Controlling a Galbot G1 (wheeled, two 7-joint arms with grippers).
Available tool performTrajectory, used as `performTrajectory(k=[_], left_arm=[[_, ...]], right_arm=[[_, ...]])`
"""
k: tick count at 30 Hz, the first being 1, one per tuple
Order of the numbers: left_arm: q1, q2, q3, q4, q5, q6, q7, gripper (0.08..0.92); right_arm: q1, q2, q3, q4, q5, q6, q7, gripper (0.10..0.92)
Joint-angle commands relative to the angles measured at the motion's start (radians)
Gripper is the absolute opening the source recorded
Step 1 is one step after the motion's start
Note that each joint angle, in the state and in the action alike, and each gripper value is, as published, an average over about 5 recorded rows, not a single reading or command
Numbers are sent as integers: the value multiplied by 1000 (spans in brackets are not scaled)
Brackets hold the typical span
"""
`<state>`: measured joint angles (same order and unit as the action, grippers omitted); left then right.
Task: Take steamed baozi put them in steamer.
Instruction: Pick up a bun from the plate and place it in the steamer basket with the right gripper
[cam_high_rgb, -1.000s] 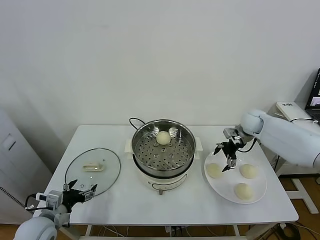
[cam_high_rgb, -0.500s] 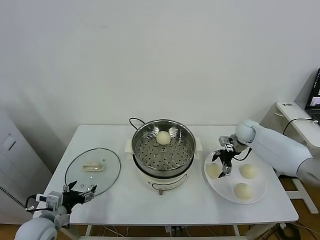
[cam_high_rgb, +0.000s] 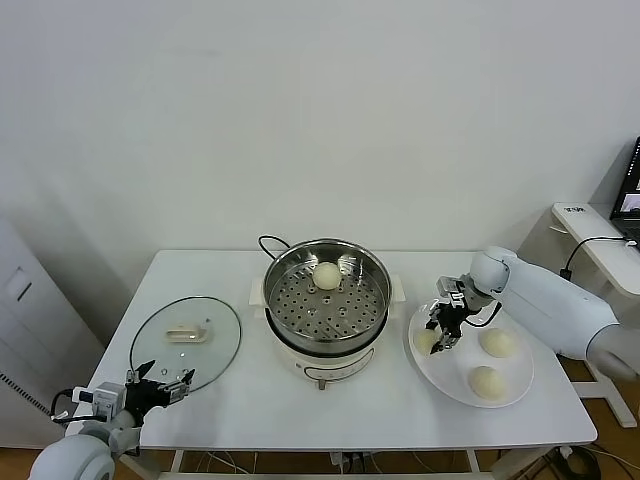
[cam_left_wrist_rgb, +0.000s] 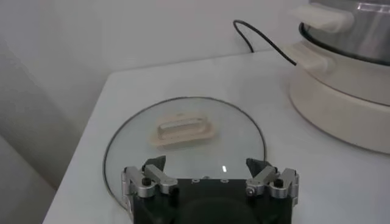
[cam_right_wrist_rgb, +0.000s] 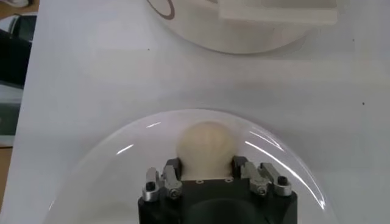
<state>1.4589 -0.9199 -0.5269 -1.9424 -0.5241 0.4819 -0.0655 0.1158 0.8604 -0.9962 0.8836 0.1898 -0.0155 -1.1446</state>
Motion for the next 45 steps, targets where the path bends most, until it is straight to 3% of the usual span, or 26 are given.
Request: performTrajectory(k=[1, 10, 19, 30, 45], left_arm=[[0, -2, -1, -8, 1, 4, -2, 823], [0, -2, 0, -13, 3, 5, -2, 823], [-7, -6, 6, -19, 3, 3, -1, 823], [-11, -2, 9, -18, 4, 4, 1, 823], [-12, -4, 9, -3, 7, 1, 2, 823]], right_arm=[[178, -60, -153, 107, 94, -20, -16, 464], [599, -128, -482, 292, 311, -100, -73, 467], [782, -87, -540, 377, 497, -262, -57, 467], [706, 71, -465, 395, 755, -379, 121, 467], [506, 308, -394, 286, 759, -426, 241, 467]])
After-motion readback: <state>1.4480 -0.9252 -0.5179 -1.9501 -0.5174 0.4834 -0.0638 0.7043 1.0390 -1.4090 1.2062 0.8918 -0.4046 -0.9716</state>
